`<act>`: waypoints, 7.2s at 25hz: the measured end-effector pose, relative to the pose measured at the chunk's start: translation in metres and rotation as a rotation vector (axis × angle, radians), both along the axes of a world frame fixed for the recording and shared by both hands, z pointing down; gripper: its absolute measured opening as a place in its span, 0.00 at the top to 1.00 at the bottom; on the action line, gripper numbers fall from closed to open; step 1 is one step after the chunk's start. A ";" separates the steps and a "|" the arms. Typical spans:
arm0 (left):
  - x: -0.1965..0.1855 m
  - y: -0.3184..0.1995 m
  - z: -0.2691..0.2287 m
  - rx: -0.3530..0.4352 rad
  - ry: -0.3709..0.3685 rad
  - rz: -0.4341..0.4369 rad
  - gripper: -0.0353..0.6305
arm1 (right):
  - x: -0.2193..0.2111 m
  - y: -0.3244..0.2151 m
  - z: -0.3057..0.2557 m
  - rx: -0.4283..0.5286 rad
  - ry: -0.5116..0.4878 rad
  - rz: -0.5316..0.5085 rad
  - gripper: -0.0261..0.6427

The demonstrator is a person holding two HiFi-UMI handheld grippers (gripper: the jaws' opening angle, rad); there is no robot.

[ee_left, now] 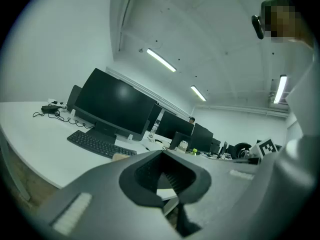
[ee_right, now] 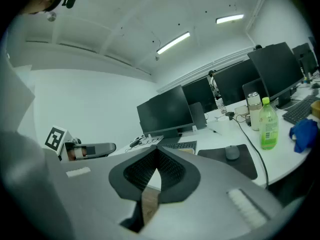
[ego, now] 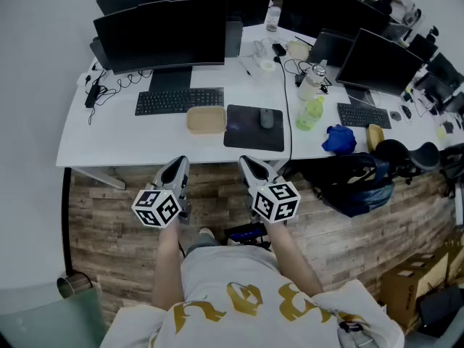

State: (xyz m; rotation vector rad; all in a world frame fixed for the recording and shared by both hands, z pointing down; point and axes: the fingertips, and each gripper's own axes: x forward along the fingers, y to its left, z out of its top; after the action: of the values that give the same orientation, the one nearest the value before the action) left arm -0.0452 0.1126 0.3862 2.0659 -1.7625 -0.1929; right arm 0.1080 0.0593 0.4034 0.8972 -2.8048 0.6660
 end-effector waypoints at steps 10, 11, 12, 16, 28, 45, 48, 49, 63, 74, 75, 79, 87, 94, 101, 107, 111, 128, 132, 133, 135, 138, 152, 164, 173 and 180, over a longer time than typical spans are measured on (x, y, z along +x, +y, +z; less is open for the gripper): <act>0.011 0.007 -0.002 -0.022 -0.060 0.000 0.95 | 0.012 0.010 -0.004 -0.017 -0.034 -0.006 0.92; 0.013 0.007 -0.002 -0.023 -0.063 0.003 0.95 | 0.013 0.010 -0.003 -0.019 -0.034 -0.004 0.92; 0.015 0.007 -0.001 -0.023 -0.060 0.005 0.95 | 0.014 0.010 -0.003 -0.022 -0.034 -0.002 0.92; 0.019 0.010 0.003 -0.035 -0.054 0.005 0.95 | 0.019 0.012 0.002 -0.031 -0.025 0.001 0.92; 0.021 0.013 0.006 -0.026 -0.010 -0.016 0.88 | 0.028 0.012 0.012 -0.049 -0.014 0.009 0.86; -0.047 -0.069 0.056 -0.117 0.099 0.075 0.72 | -0.027 -0.033 0.049 -0.186 0.006 0.030 0.69; -0.065 -0.099 0.067 -0.129 0.102 0.120 0.72 | -0.036 -0.052 0.062 -0.213 0.034 0.086 0.69; -0.071 -0.107 0.071 -0.134 0.102 0.134 0.72 | -0.038 -0.058 0.067 -0.226 0.043 0.104 0.69; -0.110 -0.173 0.109 -0.183 0.171 0.272 0.72 | -0.053 -0.096 0.099 -0.321 0.105 0.211 0.68; -0.129 -0.190 0.125 -0.229 0.202 0.274 0.72 | -0.054 -0.127 0.108 -0.302 0.165 0.189 0.69; -0.130 -0.190 0.127 -0.234 0.202 0.273 0.72 | -0.056 -0.126 0.111 -0.310 0.167 0.182 0.69; -0.133 -0.197 0.135 -0.245 0.203 0.267 0.72 | -0.064 -0.123 0.126 -0.337 0.172 0.139 0.70; -0.135 -0.211 0.153 -0.288 0.221 0.274 0.73 | -0.071 -0.132 0.157 -0.413 0.174 0.106 0.70; -0.131 -0.221 0.166 -0.308 0.238 0.270 0.73 | -0.071 -0.137 0.175 -0.466 0.182 0.073 0.72; -0.131 -0.229 0.176 -0.340 0.259 0.259 0.73 | -0.077 -0.142 0.190 -0.493 0.215 0.016 0.73; -0.130 -0.232 0.184 -0.360 0.274 0.256 0.74 | -0.082 -0.145 0.197 -0.524 0.165 -0.014 0.73; -0.129 -0.234 0.187 -0.374 0.278 0.260 0.74 | -0.090 -0.146 0.198 -0.532 0.132 -0.043 0.75; -0.121 -0.236 0.193 -0.395 0.266 0.265 0.80 | -0.095 -0.143 0.196 -0.568 0.062 -0.087 0.87; -0.120 -0.235 0.190 -0.393 0.263 0.265 0.80 | -0.094 -0.143 0.193 -0.563 0.060 -0.085 0.87; -0.121 -0.235 0.189 -0.393 0.263 0.265 0.80 | -0.094 -0.143 0.192 -0.561 0.060 -0.084 0.87; -0.121 -0.235 0.188 -0.390 0.265 0.267 0.80 | -0.095 -0.143 0.191 -0.555 0.060 -0.082 0.87; -0.121 -0.235 0.187 -0.387 0.265 0.269 0.80 | -0.094 -0.142 0.189 -0.549 0.058 -0.077 0.87; -0.118 -0.235 0.182 -0.373 0.254 0.279 0.80 | -0.094 -0.141 0.186 -0.546 0.049 -0.067 0.87; -0.121 -0.237 0.175 -0.362 0.256 0.281 0.80 | -0.098 -0.141 0.179 -0.529 0.040 -0.078 0.87; -0.117 -0.239 0.171 -0.356 0.254 0.289 0.80 | -0.094 -0.141 0.176 -0.527 0.054 -0.070 0.88; -0.117 -0.238 0.163 -0.332 0.281 0.280 0.80 | -0.093 -0.142 0.170 -0.505 0.052 -0.071 0.88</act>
State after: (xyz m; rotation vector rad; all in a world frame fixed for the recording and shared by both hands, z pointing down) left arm -0.1623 -0.1252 0.5493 1.9082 -1.2323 -0.0934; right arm 0.0145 -0.0827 0.5734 0.6975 -2.4248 1.2385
